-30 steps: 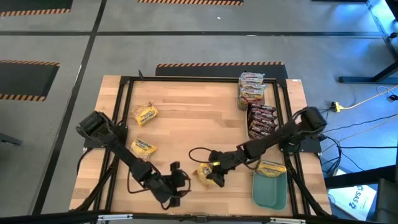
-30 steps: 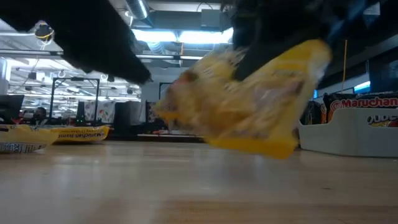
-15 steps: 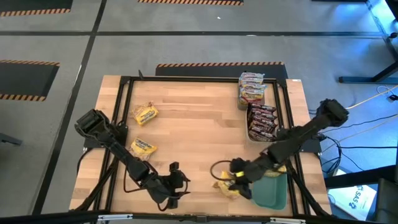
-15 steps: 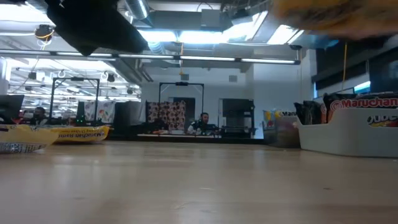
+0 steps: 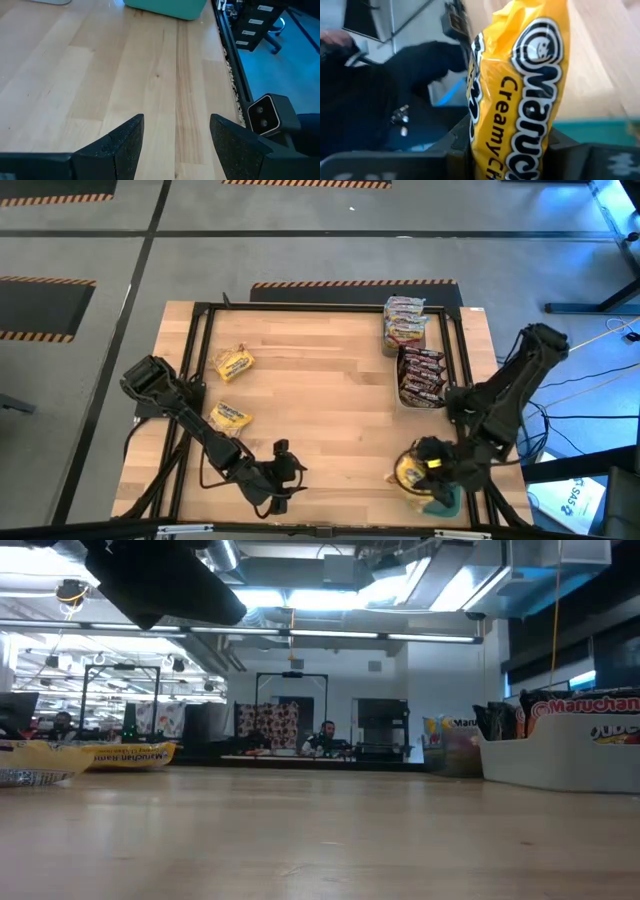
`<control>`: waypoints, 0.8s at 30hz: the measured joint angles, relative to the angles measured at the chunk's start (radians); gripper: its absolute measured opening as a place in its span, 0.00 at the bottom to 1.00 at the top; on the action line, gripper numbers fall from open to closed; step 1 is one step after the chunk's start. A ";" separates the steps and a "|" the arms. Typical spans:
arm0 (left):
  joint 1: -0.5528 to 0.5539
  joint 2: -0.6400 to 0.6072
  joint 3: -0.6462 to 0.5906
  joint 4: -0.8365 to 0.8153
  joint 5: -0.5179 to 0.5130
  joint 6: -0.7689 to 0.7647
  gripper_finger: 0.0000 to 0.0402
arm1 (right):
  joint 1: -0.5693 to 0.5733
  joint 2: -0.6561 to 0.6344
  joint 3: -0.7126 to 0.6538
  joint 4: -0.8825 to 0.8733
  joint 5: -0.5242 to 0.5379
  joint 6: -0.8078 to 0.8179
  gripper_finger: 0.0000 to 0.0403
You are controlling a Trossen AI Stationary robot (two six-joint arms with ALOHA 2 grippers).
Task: Sort Maruchan noodles
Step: Put the yellow noodle pack into the green bin
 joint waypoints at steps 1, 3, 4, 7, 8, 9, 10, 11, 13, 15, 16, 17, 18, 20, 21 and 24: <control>0.000 0.000 0.000 0.000 0.000 0.009 0.55 | 0.014 -0.008 0.000 -0.020 -0.002 0.021 0.24; 0.005 0.000 0.000 0.000 0.000 0.017 0.55 | 0.037 -0.026 0.000 -0.092 -0.010 0.064 0.24; 0.006 0.000 0.000 0.000 0.000 0.017 0.55 | 0.045 -0.030 0.000 -0.117 -0.019 0.088 0.24; 0.014 0.000 0.000 0.000 0.000 0.017 0.55 | 0.063 -0.039 0.000 -0.200 -0.064 0.148 0.24; 0.016 0.000 0.000 0.000 0.000 0.017 0.55 | 0.065 -0.039 0.000 -0.230 -0.086 0.173 0.24; 0.016 0.000 0.000 0.000 0.000 0.017 0.55 | 0.065 -0.038 0.000 -0.258 -0.110 0.197 0.24; 0.019 0.000 0.000 0.000 0.000 0.017 0.55 | 0.065 -0.038 0.003 -0.291 -0.134 0.214 0.24; 0.020 0.000 0.000 0.000 0.000 0.017 0.55 | 0.066 -0.034 0.008 -0.324 -0.150 0.218 0.24; 0.024 0.000 0.000 0.000 0.000 0.017 0.55 | 0.071 -0.027 0.021 -0.357 -0.168 0.215 0.24; 0.028 0.000 0.000 0.000 0.001 0.017 0.55 | 0.071 -0.029 0.035 -0.390 -0.177 0.199 0.24; 0.028 0.000 0.000 0.000 0.001 0.017 0.55 | 0.071 -0.029 0.036 -0.398 -0.173 0.184 0.24; 0.028 0.000 0.000 0.000 0.001 0.017 0.55 | 0.071 -0.028 0.036 -0.409 -0.167 0.165 0.24; 0.030 0.000 0.000 0.000 0.000 0.017 0.55 | 0.071 -0.024 0.035 -0.416 -0.163 0.145 0.24; 0.030 0.000 0.000 0.000 0.000 0.017 0.55 | 0.068 -0.001 0.035 -0.419 -0.160 0.093 0.24; 0.031 0.000 0.000 0.000 0.000 0.017 0.55 | 0.068 0.017 0.035 -0.420 -0.160 0.065 0.24; 0.033 0.000 0.000 -0.001 0.001 0.017 0.55 | 0.068 0.073 0.035 -0.421 -0.165 -0.008 0.24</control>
